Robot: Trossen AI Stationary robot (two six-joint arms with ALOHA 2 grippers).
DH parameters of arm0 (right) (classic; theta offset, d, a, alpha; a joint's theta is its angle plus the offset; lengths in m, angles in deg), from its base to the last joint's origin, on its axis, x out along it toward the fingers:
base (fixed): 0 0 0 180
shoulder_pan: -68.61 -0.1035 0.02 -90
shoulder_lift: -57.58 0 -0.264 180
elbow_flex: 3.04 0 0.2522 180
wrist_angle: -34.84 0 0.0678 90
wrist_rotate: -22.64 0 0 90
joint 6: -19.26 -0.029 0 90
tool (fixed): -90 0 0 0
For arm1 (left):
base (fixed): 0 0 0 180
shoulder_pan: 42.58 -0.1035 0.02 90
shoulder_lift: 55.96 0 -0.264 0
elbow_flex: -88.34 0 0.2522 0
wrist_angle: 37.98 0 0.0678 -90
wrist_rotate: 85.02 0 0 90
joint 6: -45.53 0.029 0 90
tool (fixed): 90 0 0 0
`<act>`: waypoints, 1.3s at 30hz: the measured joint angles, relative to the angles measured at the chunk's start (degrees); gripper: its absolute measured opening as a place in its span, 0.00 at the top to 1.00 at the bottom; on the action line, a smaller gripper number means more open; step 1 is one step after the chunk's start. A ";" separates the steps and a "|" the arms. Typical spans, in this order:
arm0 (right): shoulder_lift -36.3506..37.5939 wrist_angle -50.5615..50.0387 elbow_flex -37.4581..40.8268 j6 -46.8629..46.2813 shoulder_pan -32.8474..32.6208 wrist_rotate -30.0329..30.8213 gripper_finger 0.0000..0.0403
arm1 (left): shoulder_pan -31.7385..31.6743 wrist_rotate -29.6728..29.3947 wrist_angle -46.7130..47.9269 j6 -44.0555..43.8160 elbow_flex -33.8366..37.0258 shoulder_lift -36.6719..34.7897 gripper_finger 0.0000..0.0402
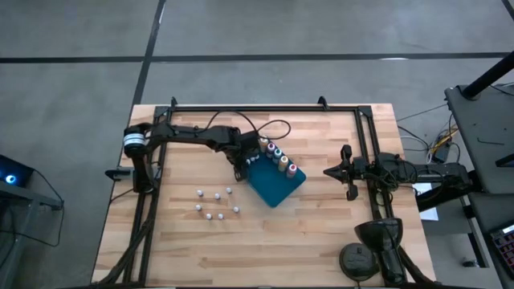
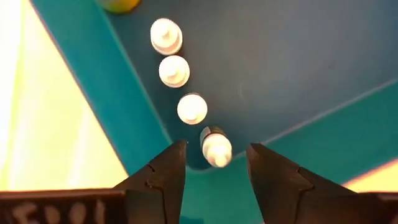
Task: Pick & Place food coloring
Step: Put the blue food coloring bottle into the blue bin
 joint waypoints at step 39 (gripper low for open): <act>-0.39 0.03 0.00 0.08 0.00 0.00 0.98 | 13.68 5.51 4.52 5.11 4.00 -14.26 0.65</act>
